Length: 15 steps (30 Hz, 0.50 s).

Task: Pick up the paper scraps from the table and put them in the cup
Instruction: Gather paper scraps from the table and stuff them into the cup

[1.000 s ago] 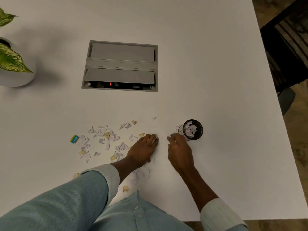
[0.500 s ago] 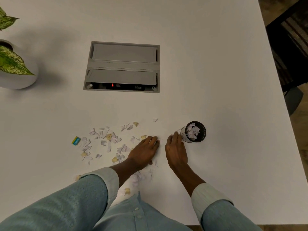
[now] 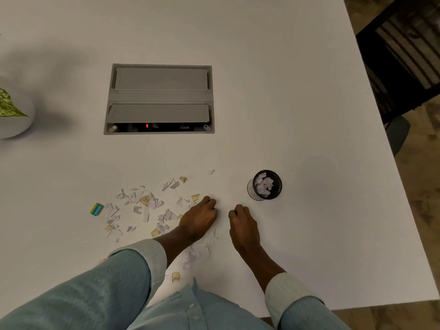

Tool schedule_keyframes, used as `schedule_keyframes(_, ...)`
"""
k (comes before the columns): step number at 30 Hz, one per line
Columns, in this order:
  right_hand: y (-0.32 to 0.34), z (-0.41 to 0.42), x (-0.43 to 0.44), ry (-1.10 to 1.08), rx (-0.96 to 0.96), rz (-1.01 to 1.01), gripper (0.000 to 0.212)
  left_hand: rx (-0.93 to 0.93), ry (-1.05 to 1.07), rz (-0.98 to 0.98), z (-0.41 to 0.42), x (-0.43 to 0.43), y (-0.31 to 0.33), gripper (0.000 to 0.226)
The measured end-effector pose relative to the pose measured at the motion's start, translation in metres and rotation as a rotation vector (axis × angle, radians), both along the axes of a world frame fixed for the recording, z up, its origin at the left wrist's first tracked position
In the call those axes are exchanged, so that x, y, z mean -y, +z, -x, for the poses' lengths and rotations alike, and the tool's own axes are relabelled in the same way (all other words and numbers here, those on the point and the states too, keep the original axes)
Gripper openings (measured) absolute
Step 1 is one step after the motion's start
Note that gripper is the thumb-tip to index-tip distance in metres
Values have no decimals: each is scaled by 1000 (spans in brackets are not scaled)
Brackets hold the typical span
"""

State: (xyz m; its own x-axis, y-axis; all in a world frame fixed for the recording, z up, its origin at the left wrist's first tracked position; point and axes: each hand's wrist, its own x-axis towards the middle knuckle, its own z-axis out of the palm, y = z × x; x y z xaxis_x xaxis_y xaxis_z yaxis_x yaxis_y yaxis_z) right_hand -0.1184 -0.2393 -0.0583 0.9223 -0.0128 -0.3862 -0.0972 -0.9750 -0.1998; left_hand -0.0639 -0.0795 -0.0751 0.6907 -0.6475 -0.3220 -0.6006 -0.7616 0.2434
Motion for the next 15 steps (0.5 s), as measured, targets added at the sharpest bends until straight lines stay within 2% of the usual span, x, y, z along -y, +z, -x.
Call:
schedule_keyframes(5,1,17,10,-230,98,-204,23,-72,110,80,-7,4,1,22)
schedule_keyframes(8,16,24,17,-397,218,-325,16,-147,201,173,-14,9,7,22)
schedule_keyframes(11,40,22,28,-543,373,-407,17,-178,314,353,-19,28,26,14)
schedule_keyframes(15,72,6,52,-654,582,-432,17,-111,443,625,-33,67,65,9)
